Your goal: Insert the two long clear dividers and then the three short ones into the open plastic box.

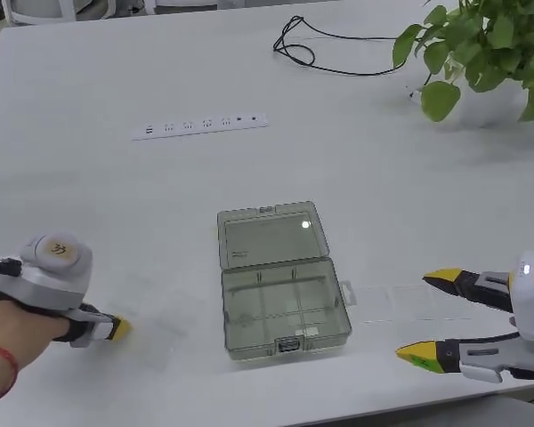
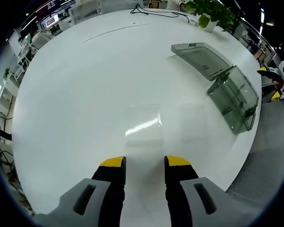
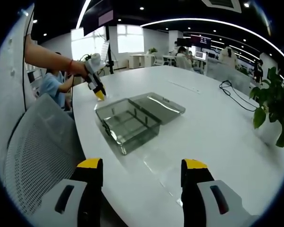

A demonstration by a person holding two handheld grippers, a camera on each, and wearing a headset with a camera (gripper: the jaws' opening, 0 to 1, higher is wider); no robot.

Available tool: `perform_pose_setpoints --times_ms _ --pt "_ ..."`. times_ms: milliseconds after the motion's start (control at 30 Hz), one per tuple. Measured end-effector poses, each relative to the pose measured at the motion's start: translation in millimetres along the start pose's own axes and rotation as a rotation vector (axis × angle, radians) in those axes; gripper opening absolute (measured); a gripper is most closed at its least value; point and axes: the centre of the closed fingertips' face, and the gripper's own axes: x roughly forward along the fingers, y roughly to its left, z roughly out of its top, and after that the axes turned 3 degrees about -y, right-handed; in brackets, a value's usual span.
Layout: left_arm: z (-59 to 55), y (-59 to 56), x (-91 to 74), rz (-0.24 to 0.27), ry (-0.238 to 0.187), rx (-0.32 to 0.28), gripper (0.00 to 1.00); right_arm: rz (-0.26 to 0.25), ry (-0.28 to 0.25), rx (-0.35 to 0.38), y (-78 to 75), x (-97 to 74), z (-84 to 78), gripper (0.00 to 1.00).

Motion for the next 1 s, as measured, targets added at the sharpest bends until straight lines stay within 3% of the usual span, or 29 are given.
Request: perform_pose_setpoints --times_ms 233,567,833,1000 --pt "-1.2 -4.5 -3.7 -0.020 -0.033 -0.051 0.30 0.003 -0.002 -0.003 -0.6 0.8 0.4 0.68" --pt "7.6 -16.1 -18.8 -0.059 -0.134 -0.143 0.30 0.006 -0.022 -0.004 -1.3 1.8 11.2 0.67" --pt "30.2 -34.2 -35.9 -0.111 -0.250 -0.199 0.30 0.011 -0.073 0.020 0.5 5.4 37.5 0.65" --pt "52.9 -54.9 -48.4 -0.175 -0.348 -0.233 0.30 0.019 -0.115 0.051 4.7 9.4 59.7 0.62"
